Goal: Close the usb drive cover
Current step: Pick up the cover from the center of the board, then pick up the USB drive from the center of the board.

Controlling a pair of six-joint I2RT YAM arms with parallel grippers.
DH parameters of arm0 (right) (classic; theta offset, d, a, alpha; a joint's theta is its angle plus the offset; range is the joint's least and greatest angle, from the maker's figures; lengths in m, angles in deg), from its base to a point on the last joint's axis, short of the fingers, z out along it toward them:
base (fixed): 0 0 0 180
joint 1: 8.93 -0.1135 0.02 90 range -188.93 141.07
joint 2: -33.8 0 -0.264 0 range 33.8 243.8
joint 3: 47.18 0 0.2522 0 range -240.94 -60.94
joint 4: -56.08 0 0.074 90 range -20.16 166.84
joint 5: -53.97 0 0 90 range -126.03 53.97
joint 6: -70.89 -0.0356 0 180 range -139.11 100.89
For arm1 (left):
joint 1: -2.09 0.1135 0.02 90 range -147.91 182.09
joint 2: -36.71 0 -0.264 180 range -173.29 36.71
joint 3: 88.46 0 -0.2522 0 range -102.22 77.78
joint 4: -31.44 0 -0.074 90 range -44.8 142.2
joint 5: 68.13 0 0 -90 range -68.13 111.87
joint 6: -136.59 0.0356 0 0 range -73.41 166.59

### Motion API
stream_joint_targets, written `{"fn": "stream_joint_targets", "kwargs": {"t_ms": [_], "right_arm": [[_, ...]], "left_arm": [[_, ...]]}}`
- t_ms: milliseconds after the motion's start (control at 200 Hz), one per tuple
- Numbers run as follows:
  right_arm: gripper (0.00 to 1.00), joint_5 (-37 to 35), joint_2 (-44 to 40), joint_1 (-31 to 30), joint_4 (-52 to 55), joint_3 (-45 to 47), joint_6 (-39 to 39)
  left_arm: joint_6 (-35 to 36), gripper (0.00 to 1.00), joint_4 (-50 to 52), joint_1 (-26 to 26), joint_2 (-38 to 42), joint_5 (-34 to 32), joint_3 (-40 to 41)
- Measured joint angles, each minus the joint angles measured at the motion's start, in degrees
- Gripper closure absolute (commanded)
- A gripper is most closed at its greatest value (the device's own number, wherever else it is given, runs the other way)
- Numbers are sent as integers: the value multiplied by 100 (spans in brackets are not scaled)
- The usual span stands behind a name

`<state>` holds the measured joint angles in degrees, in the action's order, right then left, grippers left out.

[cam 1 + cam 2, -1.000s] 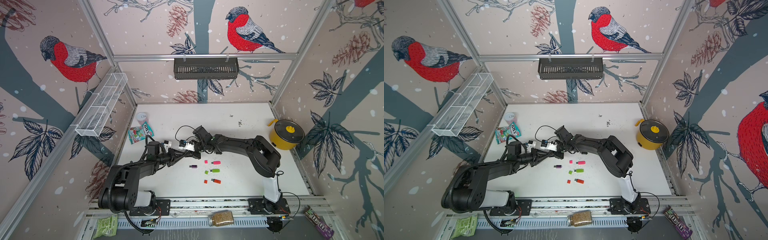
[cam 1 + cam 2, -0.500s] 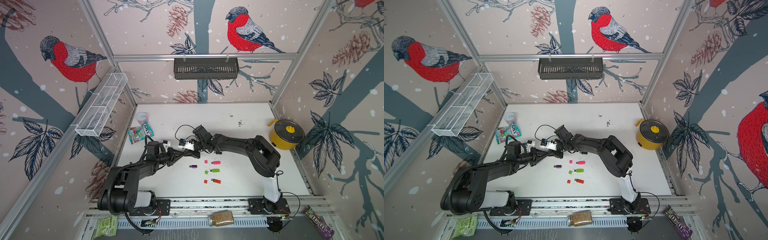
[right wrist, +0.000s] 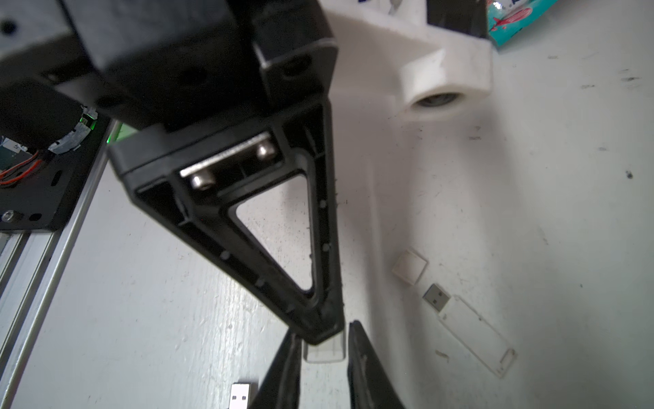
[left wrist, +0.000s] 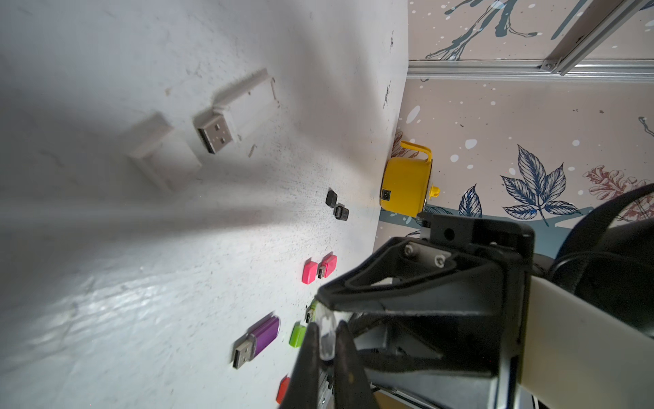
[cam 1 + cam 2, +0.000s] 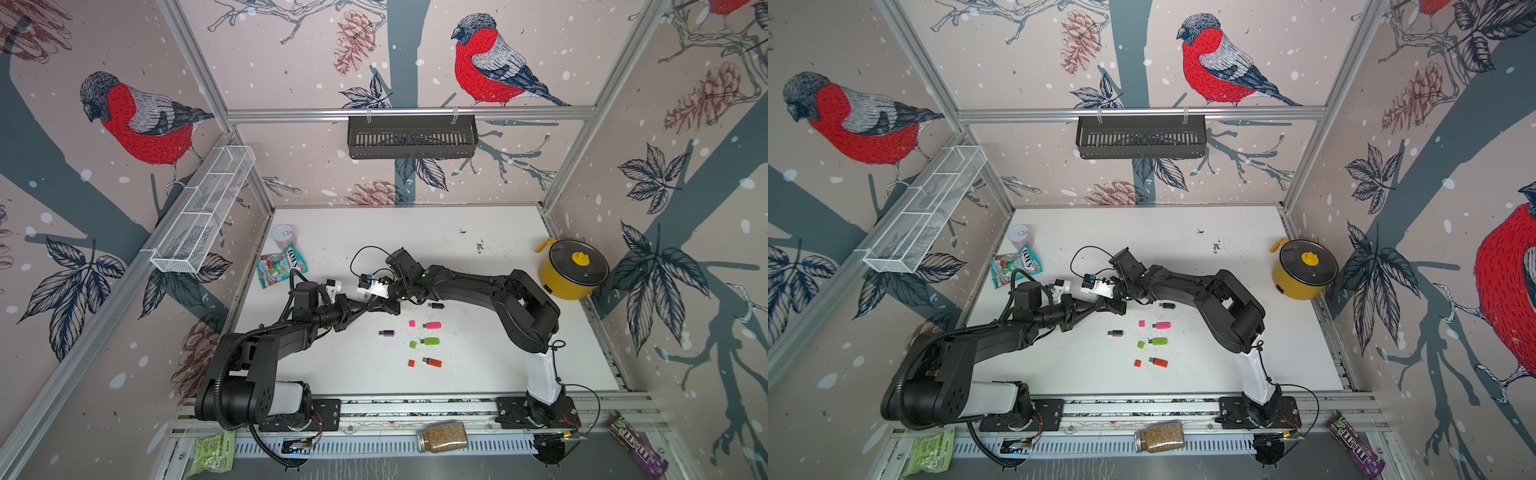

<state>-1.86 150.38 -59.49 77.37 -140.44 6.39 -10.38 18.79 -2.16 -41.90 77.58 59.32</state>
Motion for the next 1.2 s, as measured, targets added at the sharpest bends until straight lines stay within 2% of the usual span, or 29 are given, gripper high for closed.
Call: {"fn": "stream_joint_targets", "kwargs": {"t_ms": [55,125,330,560,750,1201], "right_arm": [[46,-24,0,0,-48,-9,11],[40,-79,-7,22,-72,-2,35],[33,-315,-396,260,11,291,192],[35,-671,-892,216,332,841,374],[39,-935,-809,-186,629,968,485],[43,-1401,-431,-404,962,925,627]], "left_arm": [[9,95,24,-4,0,26,-33],[111,96,76,-4,0,24,-96],[407,97,354,4,-26,13,-247],[638,97,509,94,-15,-26,-350],[787,97,745,188,175,-48,-411],[1088,97,1180,306,428,-146,-481]]}}
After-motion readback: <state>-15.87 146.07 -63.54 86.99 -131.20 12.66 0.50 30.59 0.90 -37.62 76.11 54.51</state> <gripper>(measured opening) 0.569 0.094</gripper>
